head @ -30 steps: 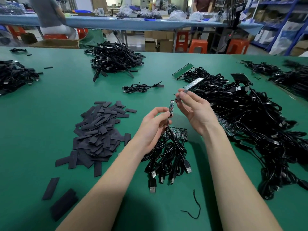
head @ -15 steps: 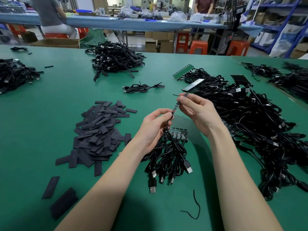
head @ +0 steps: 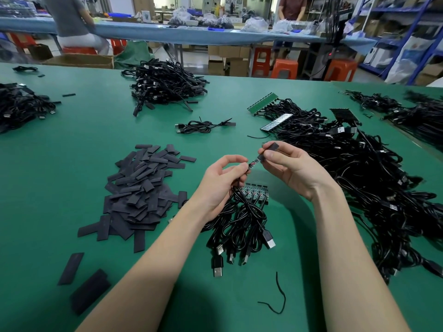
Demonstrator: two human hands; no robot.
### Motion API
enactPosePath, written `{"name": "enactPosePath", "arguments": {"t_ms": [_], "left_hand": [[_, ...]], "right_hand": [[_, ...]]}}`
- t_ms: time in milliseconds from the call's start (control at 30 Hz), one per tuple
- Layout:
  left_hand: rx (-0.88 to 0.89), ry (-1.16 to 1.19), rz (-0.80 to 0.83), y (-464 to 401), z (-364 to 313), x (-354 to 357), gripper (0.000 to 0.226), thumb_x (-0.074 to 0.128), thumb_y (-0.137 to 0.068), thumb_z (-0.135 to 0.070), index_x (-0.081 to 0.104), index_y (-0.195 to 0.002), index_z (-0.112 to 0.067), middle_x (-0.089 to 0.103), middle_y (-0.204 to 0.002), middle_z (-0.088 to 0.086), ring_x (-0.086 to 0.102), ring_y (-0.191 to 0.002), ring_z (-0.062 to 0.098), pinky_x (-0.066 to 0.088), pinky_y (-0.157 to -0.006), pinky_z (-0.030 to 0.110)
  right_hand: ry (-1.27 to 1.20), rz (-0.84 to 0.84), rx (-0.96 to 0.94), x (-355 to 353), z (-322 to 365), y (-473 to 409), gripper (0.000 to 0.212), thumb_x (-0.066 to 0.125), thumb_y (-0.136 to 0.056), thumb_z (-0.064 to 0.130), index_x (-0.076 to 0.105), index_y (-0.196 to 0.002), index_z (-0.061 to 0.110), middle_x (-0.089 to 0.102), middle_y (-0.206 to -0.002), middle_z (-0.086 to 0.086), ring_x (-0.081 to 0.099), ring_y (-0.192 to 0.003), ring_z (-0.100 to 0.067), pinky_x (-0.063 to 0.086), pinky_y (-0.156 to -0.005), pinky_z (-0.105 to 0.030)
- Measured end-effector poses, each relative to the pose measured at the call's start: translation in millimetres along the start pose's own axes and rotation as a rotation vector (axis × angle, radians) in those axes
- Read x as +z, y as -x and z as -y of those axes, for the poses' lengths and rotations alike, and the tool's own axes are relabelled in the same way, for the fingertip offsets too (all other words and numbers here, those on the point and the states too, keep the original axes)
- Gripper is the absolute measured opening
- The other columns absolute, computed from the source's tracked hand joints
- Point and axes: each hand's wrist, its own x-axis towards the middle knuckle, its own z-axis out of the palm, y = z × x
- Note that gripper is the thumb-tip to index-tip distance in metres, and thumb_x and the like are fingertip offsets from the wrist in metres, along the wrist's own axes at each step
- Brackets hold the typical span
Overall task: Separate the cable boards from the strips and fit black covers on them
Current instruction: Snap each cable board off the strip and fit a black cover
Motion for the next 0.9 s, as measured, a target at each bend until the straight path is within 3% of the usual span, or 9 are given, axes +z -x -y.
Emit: {"name": "enactPosePath", "arguments": {"t_ms": [433,700,900], "left_hand": [[0.008,0.019,0.025,1,0,-4,0.009,0.063,-0.095,-0.003,0.063,-0.097,-0.012,0.069,-0.077,0.001,0.055,-0.067,0.010,0.048,-0.064,0.019],[0.203,-0.188,-0.111,4,3,4,0.011,0.076,-0.087,-0.005,0.070,-0.095,-0.010,0.074,-0.082,0.004,0.070,-0.075,0.014,0.053,-0.075,0.018],[0.230,-0.228,-0.162,5,7,3,0.010,0.078,-0.084,-0.002,0.076,-0.094,-0.003,0.077,-0.082,0.005,0.073,-0.076,0.013,0.053,-0.075,0.017]], "right_hand": [[0.108,0.091,0.057,10,-3,1,0.020,0.074,-0.076,0.007,0.068,-0.096,0.007,0.075,-0.094,-0.008,0.070,-0.086,-0.015,0.057,-0.081,-0.022],[0.010,-0.072,0.007,11,-9,-6,0.020,0.080,-0.071,0.012,0.074,-0.090,0.007,0.075,-0.087,-0.009,0.071,-0.077,-0.015,0.057,-0.073,-0.019],[-0.012,-0.098,0.029,13,-11,-8,0.016,0.080,-0.071,0.013,0.077,-0.085,0.007,0.075,-0.088,-0.010,0.071,-0.076,-0.014,0.057,-0.071,-0.017]]}}
